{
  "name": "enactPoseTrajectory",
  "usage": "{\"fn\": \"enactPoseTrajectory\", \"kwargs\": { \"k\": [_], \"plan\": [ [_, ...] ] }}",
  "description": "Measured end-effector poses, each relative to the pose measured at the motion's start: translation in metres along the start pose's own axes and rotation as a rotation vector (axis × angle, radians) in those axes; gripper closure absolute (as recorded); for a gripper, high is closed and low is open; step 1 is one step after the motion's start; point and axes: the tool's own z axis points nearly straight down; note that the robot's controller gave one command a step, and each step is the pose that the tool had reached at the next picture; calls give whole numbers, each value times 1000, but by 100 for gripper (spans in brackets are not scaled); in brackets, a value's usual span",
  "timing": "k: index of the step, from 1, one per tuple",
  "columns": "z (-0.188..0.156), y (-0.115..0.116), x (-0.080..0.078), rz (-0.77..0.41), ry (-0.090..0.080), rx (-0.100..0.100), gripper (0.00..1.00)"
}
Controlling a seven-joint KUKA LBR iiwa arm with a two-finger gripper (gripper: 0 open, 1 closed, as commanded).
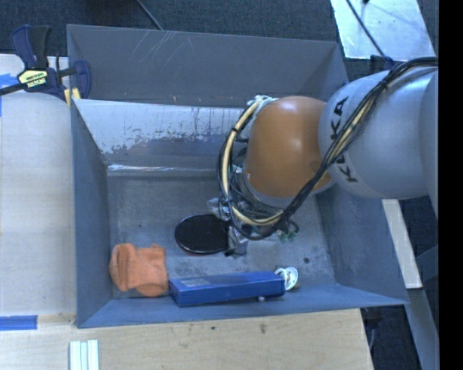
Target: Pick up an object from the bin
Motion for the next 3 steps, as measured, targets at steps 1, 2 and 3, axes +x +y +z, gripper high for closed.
{"fn": "enactPoseTrajectory", "kwargs": {
  "k": [1, 2, 3],
  "plan": [
    [-34, 12, -19, 8, -14, 2, 100],
    [-67, 19, -20, 24, 2, -1, 100],
    [-137, 5, -34, 18, -5, 1, 100]
  ]
}}
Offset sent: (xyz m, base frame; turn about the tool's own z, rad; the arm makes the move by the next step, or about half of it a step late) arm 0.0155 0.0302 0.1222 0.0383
